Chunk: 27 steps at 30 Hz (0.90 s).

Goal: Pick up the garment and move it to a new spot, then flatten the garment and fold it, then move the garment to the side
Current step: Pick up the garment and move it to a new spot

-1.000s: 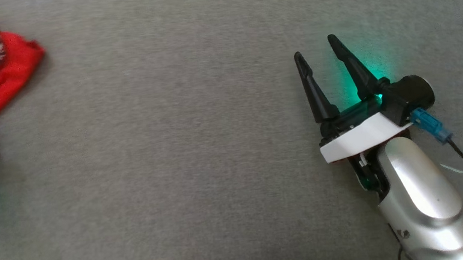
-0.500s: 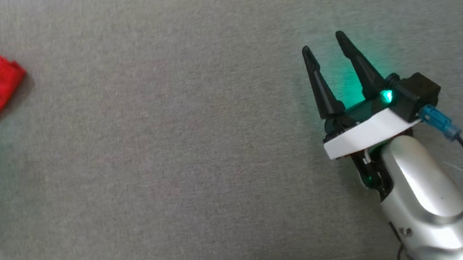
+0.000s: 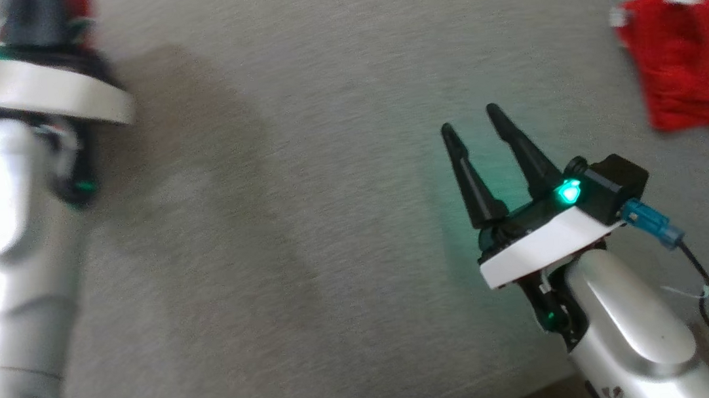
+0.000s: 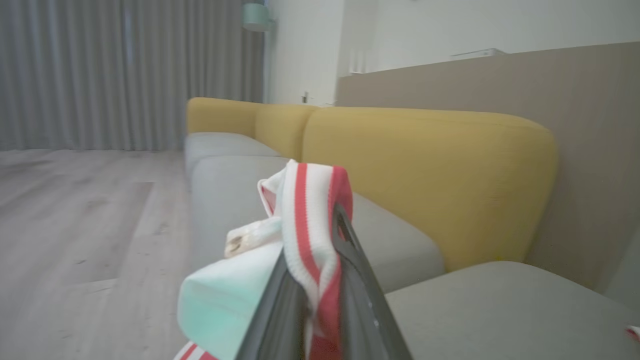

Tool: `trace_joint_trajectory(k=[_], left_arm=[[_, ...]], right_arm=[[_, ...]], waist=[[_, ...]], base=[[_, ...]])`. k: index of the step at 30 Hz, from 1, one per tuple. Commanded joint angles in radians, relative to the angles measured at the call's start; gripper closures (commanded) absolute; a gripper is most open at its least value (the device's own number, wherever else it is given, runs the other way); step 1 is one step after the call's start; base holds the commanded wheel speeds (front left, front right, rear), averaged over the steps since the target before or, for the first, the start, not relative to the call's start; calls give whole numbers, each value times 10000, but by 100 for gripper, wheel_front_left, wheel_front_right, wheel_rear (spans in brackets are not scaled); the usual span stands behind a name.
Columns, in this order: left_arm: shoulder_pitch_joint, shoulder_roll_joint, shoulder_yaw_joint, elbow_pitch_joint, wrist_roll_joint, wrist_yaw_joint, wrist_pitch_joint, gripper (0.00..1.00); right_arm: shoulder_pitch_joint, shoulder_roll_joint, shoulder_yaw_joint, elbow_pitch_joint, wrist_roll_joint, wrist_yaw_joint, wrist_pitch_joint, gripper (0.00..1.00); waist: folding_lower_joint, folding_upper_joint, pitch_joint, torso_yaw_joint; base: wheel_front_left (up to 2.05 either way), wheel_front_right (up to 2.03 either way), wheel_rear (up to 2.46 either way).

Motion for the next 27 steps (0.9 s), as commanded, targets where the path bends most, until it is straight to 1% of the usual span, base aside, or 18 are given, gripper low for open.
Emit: trace_joint_trajectory(k=[1,5,9,12,14,17,18,19,20,24,25,27], left_arm=[[-155,216,-7,-455,-88,17,-78,100],[25,-390,-1097,-926,-574,17,-79,100],[358,-1122,-2182,-1288,-959,17,-79,100],[708,-1631,-2793,-1570,-1099,16,-79,100],[1002,-1829,-3104,-1537,-1040,16,-79,100],[1432,-1984,-3132,-1337,-827,17,-79,100],[1574,-2011,-3036,-1278,-675,32,-79,96],[1718,-2026,-2929,-1232,-486,61,-79,56],[1889,-2034,-2806,-1147,-328,101,-79,1],[2594,-1978,-2008,-1151,383,426,-79,0],[2594,-1978,-2008,-1151,383,426,-79,0],[3080,-1949,-1447,-1370,694,580,-79,0]], right_arm=[[98,112,265,-314,97,-7,-57,0],[154,112,607,-424,351,-7,-57,0],[208,112,809,-478,547,-7,-57,0],[277,112,863,-434,614,-7,-57,0],[335,112,832,-391,638,-7,-57,0],[402,112,788,-339,620,-7,-57,0],[419,112,766,-321,606,-7,-57,0],[424,112,736,-303,575,-7,-57,0],[427,112,704,-287,550,-7,-57,0],[442,112,510,-178,412,-7,-57,0],[442,112,510,-178,412,-7,-57,0],[470,112,367,-109,322,-7,-57,0]], waist=[[1,0,-341,-872],[1,0,-382,-1643],[1,0,-418,-2165],[1,0,-497,-2358],[1,0,-562,-2390],[1,0,-651,-2312],[1,0,-678,-2241],[1,0,-703,-2146],[1,0,-732,-2048],[1,0,-881,-1500],[1,0,-881,-1500],[1,0,-996,-1146]], base=[[0,0,0],[0,0,0],[0,0,0],[0,0,0],[0,0,0],[0,0,0],[0,0,0],[0,0,0],[0,0,0],[0,0,0],[0,0,0],[0,0,0]])
